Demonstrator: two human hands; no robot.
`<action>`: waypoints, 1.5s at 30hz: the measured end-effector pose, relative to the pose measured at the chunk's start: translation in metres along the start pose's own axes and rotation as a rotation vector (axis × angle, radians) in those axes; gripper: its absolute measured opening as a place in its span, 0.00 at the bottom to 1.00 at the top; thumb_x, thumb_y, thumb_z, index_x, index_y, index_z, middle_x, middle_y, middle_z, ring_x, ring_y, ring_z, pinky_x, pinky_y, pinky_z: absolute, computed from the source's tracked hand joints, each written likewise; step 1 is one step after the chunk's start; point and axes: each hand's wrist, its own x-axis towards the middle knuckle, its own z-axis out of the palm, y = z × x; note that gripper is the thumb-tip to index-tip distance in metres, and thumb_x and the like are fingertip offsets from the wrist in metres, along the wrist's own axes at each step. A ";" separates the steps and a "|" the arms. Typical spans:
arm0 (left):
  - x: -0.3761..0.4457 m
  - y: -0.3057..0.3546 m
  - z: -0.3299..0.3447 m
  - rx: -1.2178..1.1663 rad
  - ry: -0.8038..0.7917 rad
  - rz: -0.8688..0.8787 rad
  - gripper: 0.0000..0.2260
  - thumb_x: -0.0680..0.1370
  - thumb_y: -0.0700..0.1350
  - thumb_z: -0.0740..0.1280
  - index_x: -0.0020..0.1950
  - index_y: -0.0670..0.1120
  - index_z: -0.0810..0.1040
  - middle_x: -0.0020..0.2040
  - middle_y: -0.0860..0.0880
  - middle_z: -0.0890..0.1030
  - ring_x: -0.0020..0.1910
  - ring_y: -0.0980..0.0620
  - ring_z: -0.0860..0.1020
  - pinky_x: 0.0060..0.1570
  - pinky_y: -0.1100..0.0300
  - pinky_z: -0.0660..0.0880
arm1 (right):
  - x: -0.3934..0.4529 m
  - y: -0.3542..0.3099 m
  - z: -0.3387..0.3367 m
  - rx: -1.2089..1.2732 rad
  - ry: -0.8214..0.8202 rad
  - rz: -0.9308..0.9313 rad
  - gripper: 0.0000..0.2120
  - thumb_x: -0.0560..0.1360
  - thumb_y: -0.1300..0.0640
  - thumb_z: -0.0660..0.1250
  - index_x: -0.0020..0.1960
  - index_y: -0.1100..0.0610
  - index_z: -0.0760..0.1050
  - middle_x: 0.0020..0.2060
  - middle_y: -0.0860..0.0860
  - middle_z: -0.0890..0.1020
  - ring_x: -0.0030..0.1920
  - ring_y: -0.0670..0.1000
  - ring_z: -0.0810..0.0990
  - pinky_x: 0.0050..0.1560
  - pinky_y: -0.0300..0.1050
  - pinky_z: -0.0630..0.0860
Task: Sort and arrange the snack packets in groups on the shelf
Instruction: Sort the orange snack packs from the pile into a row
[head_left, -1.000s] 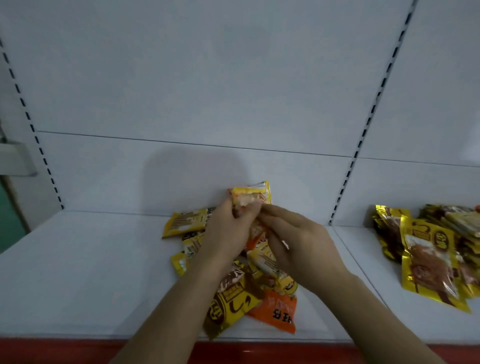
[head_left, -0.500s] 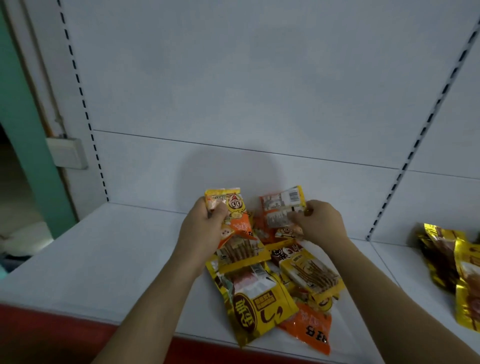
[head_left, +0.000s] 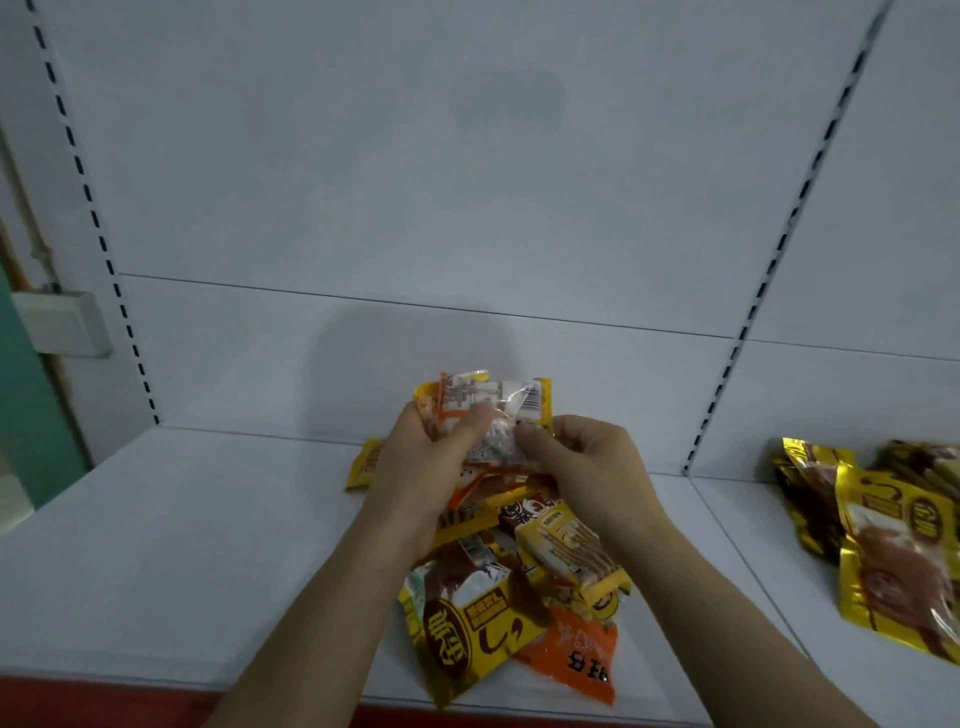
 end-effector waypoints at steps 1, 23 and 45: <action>0.003 -0.003 -0.003 0.017 0.027 0.027 0.17 0.74 0.59 0.76 0.59 0.52 0.81 0.54 0.49 0.87 0.53 0.45 0.86 0.55 0.40 0.82 | 0.003 0.003 -0.004 -0.041 0.019 -0.015 0.15 0.80 0.47 0.66 0.44 0.57 0.83 0.31 0.50 0.81 0.32 0.50 0.77 0.34 0.48 0.74; -0.009 -0.001 -0.035 0.106 0.210 0.060 0.15 0.74 0.58 0.76 0.54 0.50 0.82 0.50 0.49 0.86 0.48 0.47 0.85 0.43 0.43 0.85 | -0.007 -0.021 -0.013 0.138 0.101 -0.193 0.07 0.81 0.55 0.66 0.56 0.49 0.81 0.46 0.45 0.87 0.48 0.48 0.85 0.50 0.49 0.82; -0.062 -0.011 0.107 -0.180 -0.389 -0.135 0.29 0.78 0.68 0.64 0.68 0.48 0.78 0.58 0.44 0.86 0.57 0.41 0.85 0.60 0.38 0.79 | -0.104 0.051 -0.098 -0.619 0.403 -0.628 0.21 0.78 0.66 0.61 0.68 0.53 0.78 0.72 0.56 0.73 0.67 0.57 0.77 0.52 0.51 0.81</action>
